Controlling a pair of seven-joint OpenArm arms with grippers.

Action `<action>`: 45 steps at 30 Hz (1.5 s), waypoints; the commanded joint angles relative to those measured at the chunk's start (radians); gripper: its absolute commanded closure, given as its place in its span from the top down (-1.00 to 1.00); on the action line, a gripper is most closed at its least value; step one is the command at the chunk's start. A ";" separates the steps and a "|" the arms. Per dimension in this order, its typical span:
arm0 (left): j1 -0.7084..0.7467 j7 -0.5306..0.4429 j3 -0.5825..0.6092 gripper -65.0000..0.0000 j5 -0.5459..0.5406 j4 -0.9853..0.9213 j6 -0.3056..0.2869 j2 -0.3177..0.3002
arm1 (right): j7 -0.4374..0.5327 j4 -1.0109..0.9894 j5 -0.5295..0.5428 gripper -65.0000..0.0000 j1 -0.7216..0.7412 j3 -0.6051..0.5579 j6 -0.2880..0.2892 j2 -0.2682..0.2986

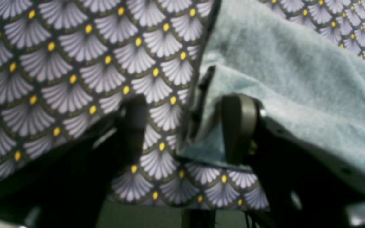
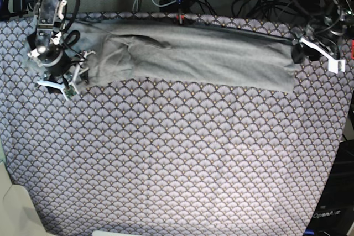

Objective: Fold the T-shirt properly
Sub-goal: 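Lower the right gripper onto the folded shirt end and close it, then pull the grasped shirt end away from the left gripper with the right gripper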

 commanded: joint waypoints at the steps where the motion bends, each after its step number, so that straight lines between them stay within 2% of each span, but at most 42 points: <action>1: -0.004 -0.021 -0.006 0.13 -0.014 0.016 -0.007 -0.017 | 0.005 0.006 0.002 0.11 0.011 0.000 -0.004 0.002; 12: -0.004 -0.019 -0.006 0.12 -0.014 0.020 -0.007 -0.017 | -0.006 0.005 0.002 0.10 0.022 0.001 -0.004 -0.036; 15: 0.000 -0.019 -0.006 0.12 -0.014 0.022 -0.007 -0.017 | -0.055 0.003 0.030 0.10 0.022 0.008 -0.004 -0.056; 20: 0.003 -0.019 -0.006 0.12 -0.014 0.025 -0.007 -0.014 | -0.116 0.003 0.079 0.09 0.023 0.008 -0.004 -0.055; 24: 0.003 -0.019 -0.006 0.12 -0.014 0.025 -0.007 -0.014 | -0.116 0.003 0.082 -0.14 0.023 0.006 -0.004 -0.058; 31: -0.004 -0.019 -0.006 0.12 -0.014 0.022 -0.007 -0.011 | -0.110 0.011 0.079 -1.00 0.023 0.001 -0.004 -0.055; 38: -0.006 -0.019 -0.006 0.12 -0.019 0.025 -0.007 -0.011 | -0.115 0.161 0.077 -1.00 0.005 0.006 -0.004 -0.058; 43: -0.006 -0.019 -0.006 0.12 -0.022 0.026 -0.007 -0.012 | -0.115 0.302 0.080 -1.00 -0.084 0.000 -0.004 -0.062; 45: -0.006 -0.019 -0.006 0.12 -0.024 0.026 -0.007 -0.017 | -0.110 0.351 0.082 -1.00 -0.126 -0.002 -0.004 -0.084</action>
